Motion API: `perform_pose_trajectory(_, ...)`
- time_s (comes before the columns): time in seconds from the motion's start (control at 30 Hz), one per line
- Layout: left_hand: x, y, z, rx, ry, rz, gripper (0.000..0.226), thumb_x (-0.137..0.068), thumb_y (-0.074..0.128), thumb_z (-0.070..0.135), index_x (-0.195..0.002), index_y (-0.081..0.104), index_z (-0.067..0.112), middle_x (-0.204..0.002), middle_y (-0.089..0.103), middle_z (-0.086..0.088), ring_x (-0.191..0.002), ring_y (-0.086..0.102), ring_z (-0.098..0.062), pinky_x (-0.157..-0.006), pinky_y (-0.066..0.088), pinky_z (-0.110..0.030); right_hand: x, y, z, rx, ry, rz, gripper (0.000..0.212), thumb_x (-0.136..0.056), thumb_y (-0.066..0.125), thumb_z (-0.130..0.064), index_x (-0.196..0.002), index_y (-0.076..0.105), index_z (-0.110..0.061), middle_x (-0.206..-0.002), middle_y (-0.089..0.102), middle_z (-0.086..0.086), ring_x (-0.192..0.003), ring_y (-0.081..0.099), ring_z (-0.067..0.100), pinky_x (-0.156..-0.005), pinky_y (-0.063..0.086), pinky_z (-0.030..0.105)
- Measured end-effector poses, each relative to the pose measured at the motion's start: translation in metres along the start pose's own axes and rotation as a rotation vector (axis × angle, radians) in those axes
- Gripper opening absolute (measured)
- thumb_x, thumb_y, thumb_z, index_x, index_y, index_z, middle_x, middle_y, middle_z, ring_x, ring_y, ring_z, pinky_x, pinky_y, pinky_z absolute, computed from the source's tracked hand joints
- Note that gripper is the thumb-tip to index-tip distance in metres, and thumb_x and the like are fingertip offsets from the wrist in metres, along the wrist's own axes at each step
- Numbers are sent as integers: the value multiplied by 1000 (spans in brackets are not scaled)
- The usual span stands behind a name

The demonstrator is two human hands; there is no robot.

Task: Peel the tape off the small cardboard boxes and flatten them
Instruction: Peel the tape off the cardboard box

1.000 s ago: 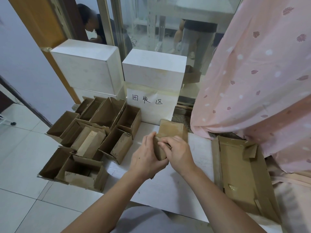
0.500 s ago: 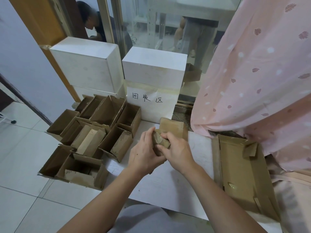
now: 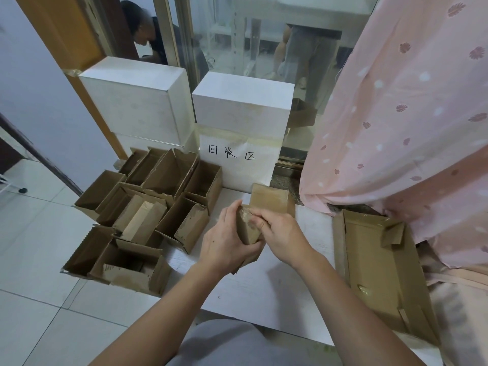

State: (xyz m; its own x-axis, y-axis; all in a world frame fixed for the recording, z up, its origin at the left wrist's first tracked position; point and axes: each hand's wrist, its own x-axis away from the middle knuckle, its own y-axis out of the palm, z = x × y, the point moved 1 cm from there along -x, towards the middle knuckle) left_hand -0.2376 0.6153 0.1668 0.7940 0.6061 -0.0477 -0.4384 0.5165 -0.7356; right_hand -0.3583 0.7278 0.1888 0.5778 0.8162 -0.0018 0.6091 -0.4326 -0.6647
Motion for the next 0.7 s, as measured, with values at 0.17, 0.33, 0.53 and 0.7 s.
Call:
perform_pose_trajectory(0.17, -1, 2, -4, -1, 7, -31, 101, -73, 75, 59, -154, 20, 37, -148, 42, 16, -120, 61, -14, -91, 54, -36, 3, 5, 1, 136, -15, 42, 40, -88, 73, -46, -126, 62, -38, -114, 70, -14, -103, 63, 9, -88, 50, 28)
perform_pose_trajectory(0.33, 2, 5, -2, 20, 19, -62, 103, -71, 74, 66, -154, 20, 36, -149, 42, 14, -122, 58, -13, -94, 55, -40, 4, 8, 0, 248, -63, 139, 19, -98, 62, -43, -108, 67, -28, -92, 72, -8, -83, 65, 18, -73, 51, 36)
perform_pose_trajectory(0.53, 1, 2, -4, 75, 41, -105, 103, -71, 77, 66, -154, 24, 34, -148, 44, 14, -122, 57, -10, -98, 52, -37, 4, 10, 1, 287, -149, 198, 16, -99, 61, -39, -93, 65, -25, -82, 64, -9, -73, 57, 12, -66, 50, 35)
perform_pose_trajectory(0.7, -3, 1, -3, 66, 88, -131, 99, -72, 75, 65, -152, 24, 37, -142, 46, 17, -117, 56, -6, -97, 53, -35, 5, 16, 6, 273, -285, 328, 4, -92, 73, -19, -96, 74, -20, -93, 62, -11, -85, 52, 10, -73, 46, 21)
